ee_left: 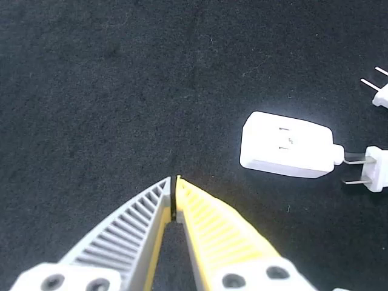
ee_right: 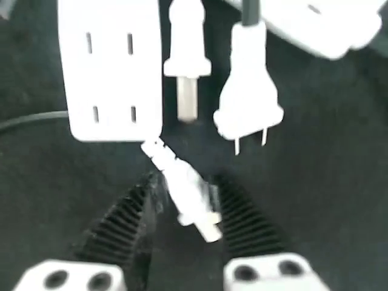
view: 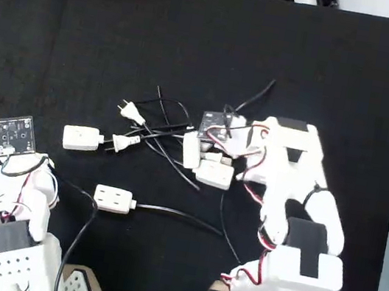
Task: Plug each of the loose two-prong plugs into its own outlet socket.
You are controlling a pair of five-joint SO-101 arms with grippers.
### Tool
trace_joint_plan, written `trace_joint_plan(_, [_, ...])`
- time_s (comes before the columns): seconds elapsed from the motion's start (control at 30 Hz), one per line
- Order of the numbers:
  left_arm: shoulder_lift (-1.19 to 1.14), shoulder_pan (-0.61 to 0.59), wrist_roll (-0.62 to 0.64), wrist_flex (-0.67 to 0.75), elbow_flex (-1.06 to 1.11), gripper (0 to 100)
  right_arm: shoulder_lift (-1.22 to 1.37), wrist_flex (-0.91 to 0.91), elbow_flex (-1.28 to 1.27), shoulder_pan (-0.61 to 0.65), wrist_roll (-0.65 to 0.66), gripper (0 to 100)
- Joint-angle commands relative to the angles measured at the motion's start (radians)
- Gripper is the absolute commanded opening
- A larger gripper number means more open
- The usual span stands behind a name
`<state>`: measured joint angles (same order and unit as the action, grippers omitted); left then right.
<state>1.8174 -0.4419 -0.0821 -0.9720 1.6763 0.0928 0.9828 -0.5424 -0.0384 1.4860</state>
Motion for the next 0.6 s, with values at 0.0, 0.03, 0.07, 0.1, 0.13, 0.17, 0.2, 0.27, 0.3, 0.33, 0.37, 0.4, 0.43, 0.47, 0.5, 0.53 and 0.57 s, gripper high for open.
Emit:
trace_joint_plan(0.0, [0.005, -0.001, 0.002, 0.018, 0.008, 3, 0.001, -0.003, 0.018, -0.055, 0.012, 1.1])
trace_joint_plan(0.03, [0.005, -0.001, 0.002, 0.018, 0.008, 3, 0.001, -0.002, 0.018, -0.068, 0.011, 1.1])
trace_joint_plan(0.07, [0.005, -0.001, 0.002, 0.018, 0.008, 3, 0.001, 0.011, 0.019, -0.080, 0.011, 1.1])
trace_joint_plan(0.1, [0.005, -0.001, 0.002, 0.018, 0.008, 3, 0.001, 0.035, 0.024, -0.092, 0.009, 1.1])
trace_joint_plan(0.13, [0.005, -0.001, 0.002, 0.018, 0.008, 3, -0.001, 0.061, 0.024, -0.103, 0.009, 1.1])
trace_joint_plan(0.17, [0.005, -0.001, 0.002, 0.018, 0.008, 3, -0.008, 0.087, 0.024, -0.110, 0.009, 1.1])
trace_joint_plan(0.2, [0.005, -0.001, 0.002, 0.018, 0.008, 3, -0.024, 0.115, 0.024, -0.115, 0.009, 1.1])
trace_joint_plan(0.27, [0.005, -0.001, 0.002, 0.018, 0.008, 3, -0.070, 0.173, 0.019, -0.126, 0.009, 1.1])
trace_joint_plan(0.3, [0.005, -0.001, 0.002, 0.018, 0.008, 3, -0.097, 0.204, 0.018, -0.127, 0.009, 1.1])
trace_joint_plan(0.33, [0.005, -0.001, 0.002, 0.018, 0.008, 3, -0.125, 0.235, 0.018, -0.127, 0.008, 1.1])
trace_joint_plan(0.37, [0.005, -0.001, 0.002, 0.018, 0.008, 3, -0.156, 0.267, 0.016, -0.126, 0.008, 1.2])
trace_joint_plan(0.4, [0.005, -0.001, 0.002, 0.018, 0.008, 3, -0.182, 0.296, 0.016, -0.123, 0.006, 1.5])
trace_joint_plan(0.43, [0.005, -0.001, 0.002, 0.018, 0.008, 3, -0.203, 0.324, 0.016, -0.120, 0.006, 1.5])
trace_joint_plan(0.47, [0.005, -0.001, 0.002, 0.018, 0.008, 3, -0.223, 0.345, 0.016, -0.115, 0.005, 1.6])
trace_joint_plan(0.5, [0.005, -0.001, 0.002, 0.018, 0.008, 3, -0.239, 0.362, 0.015, -0.107, 0.003, 1.7])
trace_joint_plan(0.53, [0.005, -0.001, 0.002, 0.018, 0.008, 3, -0.251, 0.371, 0.005, -0.103, -0.012, 2.8])
trace_joint_plan(0.57, [0.005, -0.001, 0.002, 0.018, 0.008, 3, -0.262, 0.374, -0.007, -0.101, -0.046, 5.0])
